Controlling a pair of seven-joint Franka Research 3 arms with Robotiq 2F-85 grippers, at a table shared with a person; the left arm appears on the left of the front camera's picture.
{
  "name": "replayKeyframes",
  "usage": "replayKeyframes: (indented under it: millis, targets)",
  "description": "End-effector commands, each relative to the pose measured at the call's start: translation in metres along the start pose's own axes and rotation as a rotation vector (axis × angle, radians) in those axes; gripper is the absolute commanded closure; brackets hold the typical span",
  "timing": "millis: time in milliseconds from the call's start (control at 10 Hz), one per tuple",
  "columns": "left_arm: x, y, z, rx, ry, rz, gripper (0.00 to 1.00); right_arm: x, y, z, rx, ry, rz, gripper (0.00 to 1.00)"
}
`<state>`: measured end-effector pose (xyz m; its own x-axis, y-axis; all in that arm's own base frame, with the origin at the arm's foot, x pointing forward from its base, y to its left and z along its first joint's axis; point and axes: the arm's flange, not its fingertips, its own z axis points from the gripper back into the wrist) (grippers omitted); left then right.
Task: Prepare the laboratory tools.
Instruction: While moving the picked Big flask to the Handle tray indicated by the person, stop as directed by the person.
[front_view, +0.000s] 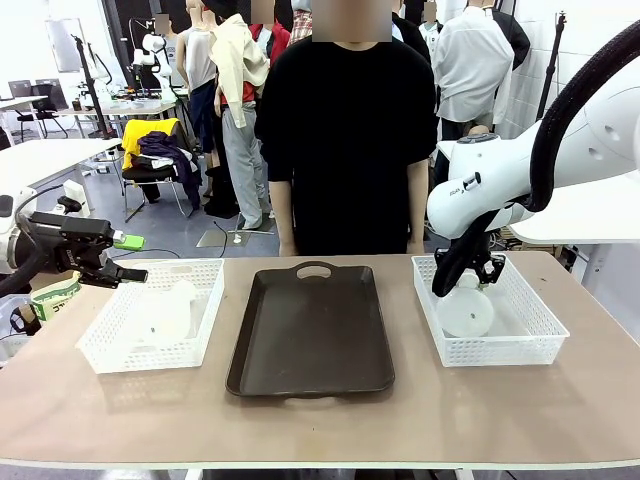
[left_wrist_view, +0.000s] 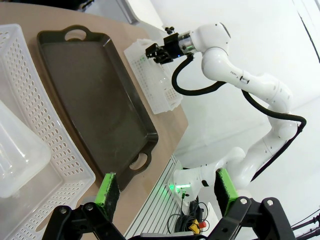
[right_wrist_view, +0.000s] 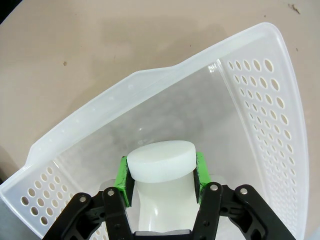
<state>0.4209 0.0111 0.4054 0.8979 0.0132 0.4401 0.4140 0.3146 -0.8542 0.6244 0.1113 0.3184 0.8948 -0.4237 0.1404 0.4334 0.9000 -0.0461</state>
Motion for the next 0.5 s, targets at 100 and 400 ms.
replayKeyframes:
  millis: [100, 400]
  targets:
    - [0.000, -0.001, 0.002, -0.008, -0.006, -0.004, 0.00, 0.000, 0.000, 0.000, 0.000, 0.000, 0.000, 1.00]
    - [0.000, -0.001, 0.002, -0.008, -0.006, -0.004, 0.00, -0.022, -0.011, 0.040, 0.009, 0.018, 0.041, 1.00]
